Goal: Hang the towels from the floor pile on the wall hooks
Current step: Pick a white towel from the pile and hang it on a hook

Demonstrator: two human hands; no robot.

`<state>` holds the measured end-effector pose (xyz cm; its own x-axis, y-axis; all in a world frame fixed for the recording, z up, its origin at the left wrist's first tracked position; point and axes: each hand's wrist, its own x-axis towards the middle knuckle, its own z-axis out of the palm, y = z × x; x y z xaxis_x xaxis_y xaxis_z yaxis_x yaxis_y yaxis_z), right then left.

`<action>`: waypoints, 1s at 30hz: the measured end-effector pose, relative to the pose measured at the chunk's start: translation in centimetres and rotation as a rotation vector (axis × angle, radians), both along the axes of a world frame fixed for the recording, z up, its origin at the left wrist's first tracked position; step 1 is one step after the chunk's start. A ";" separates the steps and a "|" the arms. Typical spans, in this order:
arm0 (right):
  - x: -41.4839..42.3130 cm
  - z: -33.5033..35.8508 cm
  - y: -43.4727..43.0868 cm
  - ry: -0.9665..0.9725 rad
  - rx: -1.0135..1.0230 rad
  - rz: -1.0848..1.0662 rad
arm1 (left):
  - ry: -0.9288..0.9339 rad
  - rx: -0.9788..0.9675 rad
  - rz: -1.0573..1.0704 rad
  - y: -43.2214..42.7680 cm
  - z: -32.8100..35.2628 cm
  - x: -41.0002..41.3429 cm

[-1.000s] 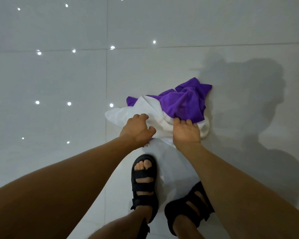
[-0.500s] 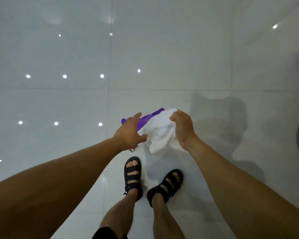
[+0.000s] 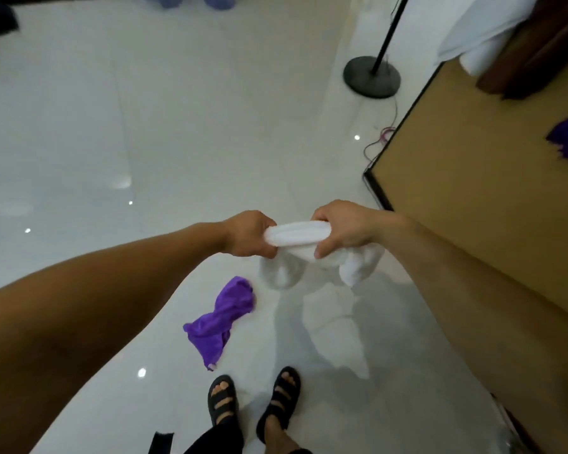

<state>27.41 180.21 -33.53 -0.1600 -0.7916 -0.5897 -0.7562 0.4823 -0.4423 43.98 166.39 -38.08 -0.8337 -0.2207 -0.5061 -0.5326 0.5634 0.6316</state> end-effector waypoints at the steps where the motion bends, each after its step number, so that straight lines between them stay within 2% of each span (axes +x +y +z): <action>1: -0.6 1.6 0.5 0.081 -0.056 -0.011 | 0.007 0.040 -0.004 0.4 1.5 -0.9; 5: -2.4 8.2 2.4 0.351 -0.352 -0.241 | 0.092 0.329 0.105 2.2 7.3 -3.7; 8: -2.7 12.0 4.1 0.517 -0.481 -0.430 | 0.031 0.616 0.099 3.1 10.6 -5.1; 11: -2.3 14.6 5.1 0.651 -0.598 -0.637 | -0.089 0.640 -0.089 4.1 13.2 -6.2; 13: -1.9 15.4 5.6 0.683 -0.684 -0.770 | -0.121 0.688 -0.133 4.9 14.8 -6.9; 15: -1.2 15.6 6.4 0.546 -0.715 -1.011 | -0.083 0.820 -0.119 5.6 16.8 -7.6; 19: 0.8 14.4 10.2 0.046 -0.570 -1.459 | 0.026 1.072 -0.062 6.1 20.7 -9.1; 22: 2.6 12.9 14.4 -0.563 -0.583 -1.544 | 0.058 1.152 -0.071 6.9 22.7 -9.7; 24: 4.1 12.2 16.8 -0.790 -0.502 -1.468 | 0.087 1.185 -0.079 7.9 23.6 -9.9; 25: 4.8 12.1 17.6 -0.853 -0.501 -1.424 | 0.091 1.197 -0.079 8.4 23.9 -10.0; 27: 5.6 12.5 18.7 -0.928 -0.669 -1.401 | 0.078 1.188 -0.068 9.4 24.2 -10.2; 30: 6.3 14.6 20.6 -0.869 -0.994 -1.595 | 0.036 0.968 -0.055 9.9 24.2 -10.5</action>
<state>33.69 200.77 -18.97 -0.8544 -0.2968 -0.4265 0.4954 -0.2180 -0.8408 33.52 176.34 -13.88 -0.8488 0.3179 -0.4225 -0.4926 -0.1855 0.8502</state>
